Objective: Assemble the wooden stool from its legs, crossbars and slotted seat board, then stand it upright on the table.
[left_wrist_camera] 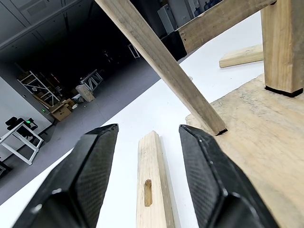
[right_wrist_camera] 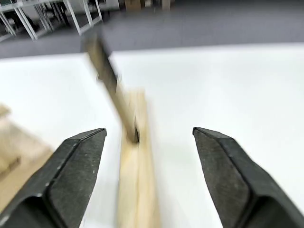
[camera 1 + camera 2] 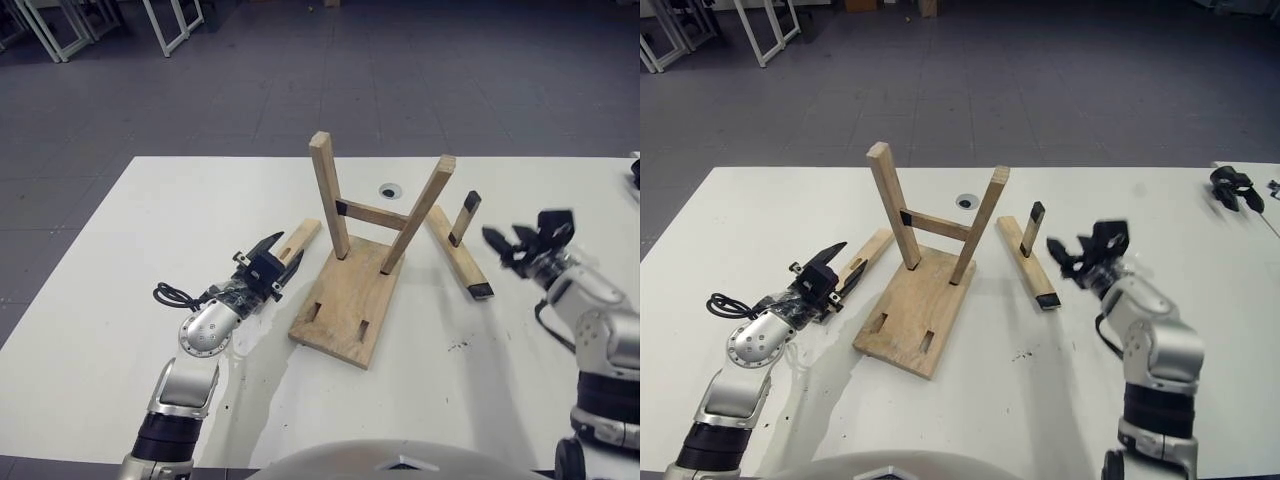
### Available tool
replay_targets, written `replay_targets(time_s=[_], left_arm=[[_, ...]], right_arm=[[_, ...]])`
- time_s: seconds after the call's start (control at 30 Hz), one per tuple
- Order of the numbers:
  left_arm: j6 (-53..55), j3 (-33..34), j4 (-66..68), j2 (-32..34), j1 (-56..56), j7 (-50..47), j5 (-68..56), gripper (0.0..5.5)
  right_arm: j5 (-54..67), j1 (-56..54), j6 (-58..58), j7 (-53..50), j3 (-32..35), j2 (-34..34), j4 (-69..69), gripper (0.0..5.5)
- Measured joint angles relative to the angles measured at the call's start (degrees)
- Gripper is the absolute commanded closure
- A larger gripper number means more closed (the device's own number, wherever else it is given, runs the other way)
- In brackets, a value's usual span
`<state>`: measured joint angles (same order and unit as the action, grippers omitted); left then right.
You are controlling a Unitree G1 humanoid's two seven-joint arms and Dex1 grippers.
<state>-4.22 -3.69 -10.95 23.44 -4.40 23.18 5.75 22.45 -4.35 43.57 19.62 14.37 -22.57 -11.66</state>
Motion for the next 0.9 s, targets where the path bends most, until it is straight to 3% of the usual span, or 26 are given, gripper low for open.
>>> replay_targets(time_s=[0.23, 0.5, 0.57, 0.8, 0.9], left_arm=[[-0.02, -0.08, 0.02, -0.07, -0.01, 0.0, 0.01, 3.16], [-0.01, -0.1, 0.37, -0.32, 0.03, 0.0, 0.01, 3.16], [-0.01, -0.08, 0.44, -0.32, 0.05, 0.0, 0.0, 3.16], [0.38, 1.78, 0.37, -0.39, 2.17, -0.05, -1.82, 3.16], [4.93, 5.87, -2.35, -2.55, 5.32, -1.06, -9.17, 3.16]], right_arm=[[-6.55, 3.18, -7.63, 1.81, -6.99, -0.41, 8.58, 1.77], [-12.5, 0.8, -17.29, -0.43, -11.62, 1.86, 14.59, 3.14], [-13.27, 0.14, -18.03, -1.05, -11.81, 2.48, 15.44, 3.48], [-13.01, -10.47, -21.2, -2.07, -8.23, 2.95, 20.41, 3.49], [-7.92, -16.69, -19.75, -1.9, -4.95, 3.57, 17.45, 3.49]])
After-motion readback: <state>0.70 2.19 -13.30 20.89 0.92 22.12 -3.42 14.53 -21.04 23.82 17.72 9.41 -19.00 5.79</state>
